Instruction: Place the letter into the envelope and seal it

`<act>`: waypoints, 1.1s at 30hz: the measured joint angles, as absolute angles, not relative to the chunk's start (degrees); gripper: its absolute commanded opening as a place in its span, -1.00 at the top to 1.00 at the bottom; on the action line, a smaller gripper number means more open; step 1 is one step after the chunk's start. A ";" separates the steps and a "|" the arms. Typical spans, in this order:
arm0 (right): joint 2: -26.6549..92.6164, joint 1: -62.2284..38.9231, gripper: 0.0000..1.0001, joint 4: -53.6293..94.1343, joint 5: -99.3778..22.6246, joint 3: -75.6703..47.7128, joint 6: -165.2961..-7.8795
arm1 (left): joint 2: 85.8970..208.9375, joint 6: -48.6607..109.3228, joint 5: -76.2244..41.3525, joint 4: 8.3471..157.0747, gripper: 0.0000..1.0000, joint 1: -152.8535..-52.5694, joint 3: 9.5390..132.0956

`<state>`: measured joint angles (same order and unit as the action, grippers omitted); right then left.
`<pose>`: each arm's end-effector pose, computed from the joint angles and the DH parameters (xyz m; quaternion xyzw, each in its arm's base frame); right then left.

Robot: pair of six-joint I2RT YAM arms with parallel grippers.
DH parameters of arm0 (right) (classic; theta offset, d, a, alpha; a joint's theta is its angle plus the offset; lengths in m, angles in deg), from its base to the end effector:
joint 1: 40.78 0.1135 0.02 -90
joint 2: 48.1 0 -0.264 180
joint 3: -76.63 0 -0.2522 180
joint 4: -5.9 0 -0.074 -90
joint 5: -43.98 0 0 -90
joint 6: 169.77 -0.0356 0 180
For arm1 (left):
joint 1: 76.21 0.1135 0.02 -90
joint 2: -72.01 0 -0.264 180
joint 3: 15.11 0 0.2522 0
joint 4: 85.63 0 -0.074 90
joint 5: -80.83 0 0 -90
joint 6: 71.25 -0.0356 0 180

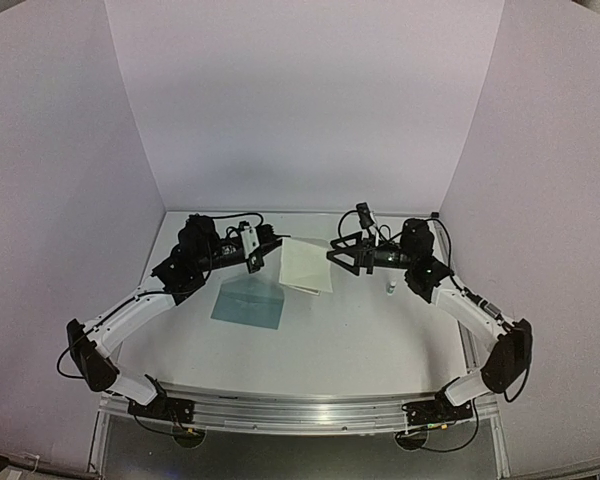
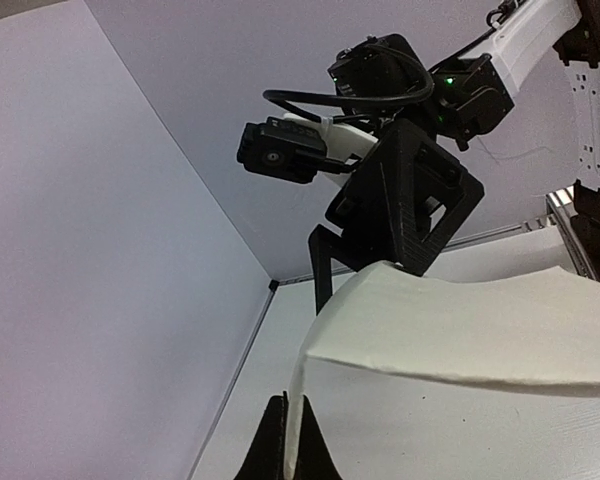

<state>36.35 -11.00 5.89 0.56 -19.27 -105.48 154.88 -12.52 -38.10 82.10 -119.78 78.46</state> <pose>0.2867 0.1939 0.3741 -0.3017 0.6411 0.5496 0.4426 0.2346 -0.2469 0.4194 0.5601 0.4453 -0.2503 0.6522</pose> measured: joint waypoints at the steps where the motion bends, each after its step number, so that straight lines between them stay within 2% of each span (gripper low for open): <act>1: 36.56 -10.98 -0.68 4.83 0.96 -19.27 -106.13 | 154.88 -11.53 -38.04 82.08 1.00 -119.78 78.46; 8: 38.42 -10.85 -0.70 0.77 5.40 -19.24 -111.25 | 154.88 -8.54 -35.08 82.18 1.00 -119.90 78.55; 13: 38.44 -10.85 -0.55 -0.45 8.67 -19.24 -115.87 | 154.88 -13.41 -32.13 85.87 1.00 -120.01 77.70; 18: 38.85 -10.85 -0.26 -1.07 11.04 -19.23 -120.02 | 154.88 -19.82 -31.46 90.21 1.00 -120.05 75.53; 29: 40.23 -10.83 0.82 -2.82 12.64 -18.79 -123.25 | 154.88 -24.35 -32.05 91.06 1.00 -120.33 73.58; 31: 40.29 -10.85 0.92 -3.05 12.74 -18.60 -123.43 | 154.88 -23.40 -32.10 90.06 1.00 -120.34 73.61; 33: 40.47 -10.85 0.94 -3.00 12.74 -18.11 -123.50 | 154.84 -22.19 -32.43 88.78 1.00 -120.39 73.62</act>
<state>40.47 -10.85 -3.00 12.74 -18.11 -123.50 154.84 -22.19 -32.43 88.78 -120.39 73.62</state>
